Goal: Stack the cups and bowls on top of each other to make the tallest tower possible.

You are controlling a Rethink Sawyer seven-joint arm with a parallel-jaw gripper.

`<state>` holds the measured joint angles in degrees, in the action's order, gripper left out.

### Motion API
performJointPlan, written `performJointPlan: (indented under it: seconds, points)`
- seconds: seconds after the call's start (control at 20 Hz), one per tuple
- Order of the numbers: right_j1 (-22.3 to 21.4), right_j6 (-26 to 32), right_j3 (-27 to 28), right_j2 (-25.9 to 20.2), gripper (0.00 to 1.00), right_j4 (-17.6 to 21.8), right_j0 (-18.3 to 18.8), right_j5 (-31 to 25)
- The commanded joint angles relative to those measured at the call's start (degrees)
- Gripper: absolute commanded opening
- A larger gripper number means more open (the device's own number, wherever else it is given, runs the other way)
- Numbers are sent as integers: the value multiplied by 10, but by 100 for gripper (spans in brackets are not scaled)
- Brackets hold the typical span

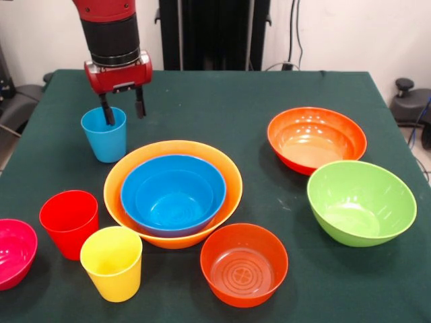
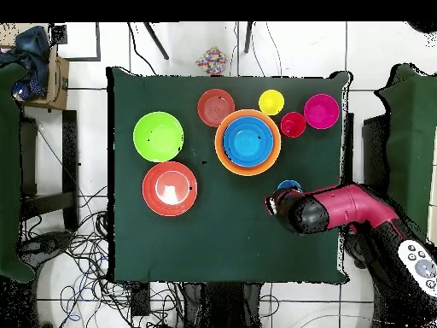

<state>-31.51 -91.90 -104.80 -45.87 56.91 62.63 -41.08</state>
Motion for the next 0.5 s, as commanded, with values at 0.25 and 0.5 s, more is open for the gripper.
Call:
performJointPlan:
  seconds: [0.25, 0.5]
  points:
    - [47, 136, 8, 39, 100, 90, -32, 19]
    - [63, 128, 17, 49, 100, 118, -36, 25]
